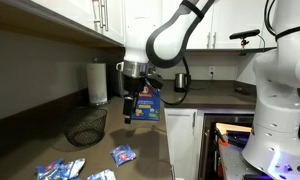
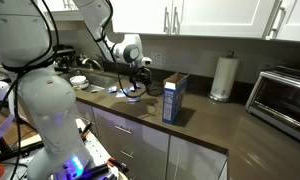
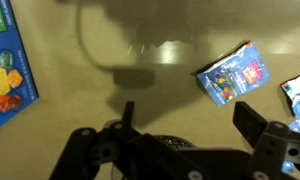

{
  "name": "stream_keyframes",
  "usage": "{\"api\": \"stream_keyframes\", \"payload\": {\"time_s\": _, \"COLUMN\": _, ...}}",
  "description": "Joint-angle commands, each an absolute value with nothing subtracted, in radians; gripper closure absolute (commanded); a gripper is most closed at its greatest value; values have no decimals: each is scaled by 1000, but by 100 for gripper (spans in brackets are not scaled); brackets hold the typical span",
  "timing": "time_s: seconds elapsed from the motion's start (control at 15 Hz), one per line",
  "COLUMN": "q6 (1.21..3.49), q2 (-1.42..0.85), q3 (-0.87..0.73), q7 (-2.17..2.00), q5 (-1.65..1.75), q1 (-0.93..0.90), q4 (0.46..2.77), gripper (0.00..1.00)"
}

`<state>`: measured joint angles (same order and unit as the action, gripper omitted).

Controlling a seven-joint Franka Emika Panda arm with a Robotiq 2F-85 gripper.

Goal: Put the pack that closest to the box into the box

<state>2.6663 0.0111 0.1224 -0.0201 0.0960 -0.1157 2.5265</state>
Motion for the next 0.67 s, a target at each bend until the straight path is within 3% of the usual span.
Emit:
{"api": "stream_keyframes", "payload": {"time_s": 0.0, "q6": 2627, "q2": -48, "q3": 135, "q7": 32, "q5": 62, "q1": -133, "q4": 2478, "gripper": 0}}
{"api": "stream_keyframes", "payload": {"time_s": 0.6, "q6": 2667, "q2": -162, "q3": 169, "q7": 28, "q5": 82, "q1": -162, "q4": 2444, "gripper": 0}}
